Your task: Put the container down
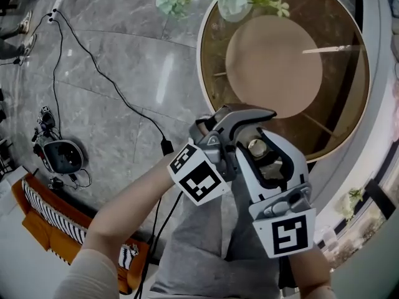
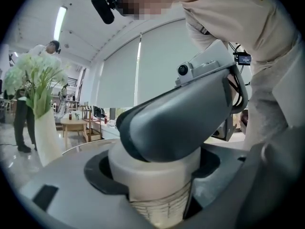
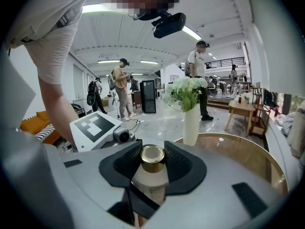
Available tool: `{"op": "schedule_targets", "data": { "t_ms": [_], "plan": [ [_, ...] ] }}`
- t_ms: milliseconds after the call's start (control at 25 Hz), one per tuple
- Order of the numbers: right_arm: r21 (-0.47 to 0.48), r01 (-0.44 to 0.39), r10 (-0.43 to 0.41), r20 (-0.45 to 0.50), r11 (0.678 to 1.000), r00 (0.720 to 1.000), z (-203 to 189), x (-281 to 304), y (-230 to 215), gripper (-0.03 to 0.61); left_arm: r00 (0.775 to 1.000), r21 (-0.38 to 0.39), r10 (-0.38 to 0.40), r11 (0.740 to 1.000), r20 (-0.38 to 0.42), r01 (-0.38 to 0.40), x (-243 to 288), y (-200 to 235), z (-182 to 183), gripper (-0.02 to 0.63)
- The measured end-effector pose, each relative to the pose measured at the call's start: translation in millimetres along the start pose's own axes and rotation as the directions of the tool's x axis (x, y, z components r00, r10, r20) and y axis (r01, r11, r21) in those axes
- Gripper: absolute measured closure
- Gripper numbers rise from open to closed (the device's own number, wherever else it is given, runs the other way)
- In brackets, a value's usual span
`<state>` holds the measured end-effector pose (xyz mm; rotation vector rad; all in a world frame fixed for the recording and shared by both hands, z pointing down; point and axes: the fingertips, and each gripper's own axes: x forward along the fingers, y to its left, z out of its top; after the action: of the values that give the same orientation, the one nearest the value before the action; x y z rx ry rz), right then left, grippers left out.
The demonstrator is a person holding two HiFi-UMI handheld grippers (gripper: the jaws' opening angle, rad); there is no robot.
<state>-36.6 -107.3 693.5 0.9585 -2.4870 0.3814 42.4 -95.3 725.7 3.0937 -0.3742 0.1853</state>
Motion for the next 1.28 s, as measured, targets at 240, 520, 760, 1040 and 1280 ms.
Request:
{"op": "schedule_targets", "data": {
  "t_ms": [240,520,760,1040,1280],
  "plan": [
    [0.012,0.001,-0.001,0.011,1.0,1.0,-28.6,17.1,0.5,0.434,1.0,-0.012,-0.013,1.0,-0.025,0.013,0.1,-2.9,-35.0,0.261],
    [0.014,-0.014,0.014,0.011,1.0,1.0,-53.4,33.6,-2.2,0.434,0.998,0.002,-0.009,1.0,-0.07,0.009,2.4,0.2,-67.4,0.261],
    [-0.005,0.0,0.0,-0.01,1.0,1.0,-62.5,44.7,-3.4,0.434,0.992,0.012,0.017,1.0,-0.125,-0.015,2.3,5.5,-85.0,0.261],
    [-0.061,0.013,-0.016,-0.041,0.998,0.999,-72.8,57.9,-7.1,0.434,0.972,0.061,0.039,0.998,-0.232,-0.026,5.5,9.7,-110.5,0.261],
    [-0.069,0.001,-0.005,-0.05,0.998,0.999,-76.8,61.2,-11.0,0.434,0.954,0.053,0.077,0.997,-0.29,-0.064,8.2,14.5,-119.4,0.261]
  ]
}}
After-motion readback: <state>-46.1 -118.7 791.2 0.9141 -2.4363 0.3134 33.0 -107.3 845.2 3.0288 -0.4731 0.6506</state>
